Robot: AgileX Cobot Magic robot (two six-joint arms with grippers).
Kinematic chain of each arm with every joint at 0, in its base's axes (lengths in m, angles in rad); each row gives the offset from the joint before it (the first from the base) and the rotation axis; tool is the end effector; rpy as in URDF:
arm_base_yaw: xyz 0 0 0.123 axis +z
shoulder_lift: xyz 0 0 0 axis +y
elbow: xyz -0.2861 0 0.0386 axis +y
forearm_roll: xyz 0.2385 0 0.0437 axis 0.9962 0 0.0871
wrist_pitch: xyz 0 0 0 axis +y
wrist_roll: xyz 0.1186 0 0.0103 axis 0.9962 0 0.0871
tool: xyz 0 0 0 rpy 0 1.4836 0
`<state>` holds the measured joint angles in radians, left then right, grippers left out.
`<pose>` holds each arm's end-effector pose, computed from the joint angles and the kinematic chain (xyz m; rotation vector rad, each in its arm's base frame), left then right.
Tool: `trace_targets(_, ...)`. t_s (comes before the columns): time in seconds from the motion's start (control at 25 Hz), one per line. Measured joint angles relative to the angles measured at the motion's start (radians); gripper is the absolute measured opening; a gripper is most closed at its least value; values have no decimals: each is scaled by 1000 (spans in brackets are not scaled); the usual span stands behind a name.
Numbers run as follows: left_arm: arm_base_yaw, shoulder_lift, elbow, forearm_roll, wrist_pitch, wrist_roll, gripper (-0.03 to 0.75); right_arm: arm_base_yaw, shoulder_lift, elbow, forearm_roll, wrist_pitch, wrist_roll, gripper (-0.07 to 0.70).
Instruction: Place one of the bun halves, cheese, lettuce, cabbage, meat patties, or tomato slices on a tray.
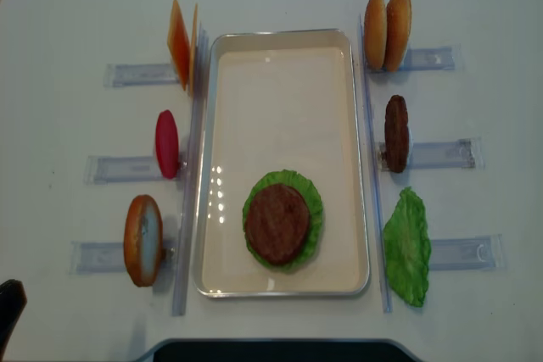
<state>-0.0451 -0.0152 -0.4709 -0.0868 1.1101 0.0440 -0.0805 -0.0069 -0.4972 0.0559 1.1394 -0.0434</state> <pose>0.0054 -0.0095 0.2467 0.0997 2.1037 -0.1057 0.0033 0.0058 0.2511 0.0339 2.1173 -0.0060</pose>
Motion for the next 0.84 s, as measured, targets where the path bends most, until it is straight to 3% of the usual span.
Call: trace_targets(0.84,0,0,0,0,0,0,0,0,0,0,-1,-1,1,512)
